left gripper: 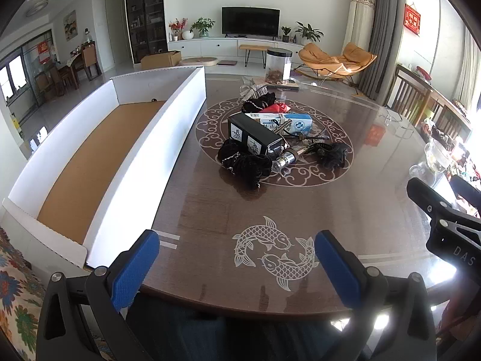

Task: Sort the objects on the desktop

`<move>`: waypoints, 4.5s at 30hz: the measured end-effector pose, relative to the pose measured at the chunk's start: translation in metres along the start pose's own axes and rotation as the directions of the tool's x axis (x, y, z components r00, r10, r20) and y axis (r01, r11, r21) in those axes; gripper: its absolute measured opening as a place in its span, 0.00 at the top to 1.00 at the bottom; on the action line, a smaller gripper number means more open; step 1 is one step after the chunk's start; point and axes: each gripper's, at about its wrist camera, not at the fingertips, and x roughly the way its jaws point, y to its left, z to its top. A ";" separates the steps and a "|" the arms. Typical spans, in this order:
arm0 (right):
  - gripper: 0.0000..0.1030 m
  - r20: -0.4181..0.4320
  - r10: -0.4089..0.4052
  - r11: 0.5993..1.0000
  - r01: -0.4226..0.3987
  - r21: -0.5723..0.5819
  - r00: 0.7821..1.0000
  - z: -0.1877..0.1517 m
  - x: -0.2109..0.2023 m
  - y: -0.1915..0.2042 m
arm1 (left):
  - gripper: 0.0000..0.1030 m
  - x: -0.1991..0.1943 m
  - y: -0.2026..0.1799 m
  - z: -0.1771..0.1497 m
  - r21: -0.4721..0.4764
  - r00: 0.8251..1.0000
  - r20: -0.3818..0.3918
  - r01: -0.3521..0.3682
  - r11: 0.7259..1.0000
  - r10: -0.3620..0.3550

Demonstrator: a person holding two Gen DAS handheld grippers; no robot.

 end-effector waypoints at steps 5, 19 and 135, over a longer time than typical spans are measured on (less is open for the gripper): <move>0.00 0.031 0.039 0.998 -0.038 -0.040 0.999 0.000 0.005 -0.010 | 0.00 0.011 -0.029 -0.009 0.014 0.999 -0.019 -0.041 0.999 0.041; 0.00 -0.059 0.105 0.994 -0.102 0.044 0.993 -0.018 0.040 -0.052 | 0.00 0.042 -0.049 -0.005 -0.006 0.989 -0.127 -0.081 0.997 0.080; 0.00 -0.238 0.070 0.997 -0.057 0.060 0.969 -0.032 0.189 -0.042 | 0.78 0.162 0.008 0.036 0.064 0.985 -0.174 0.024 0.998 -0.013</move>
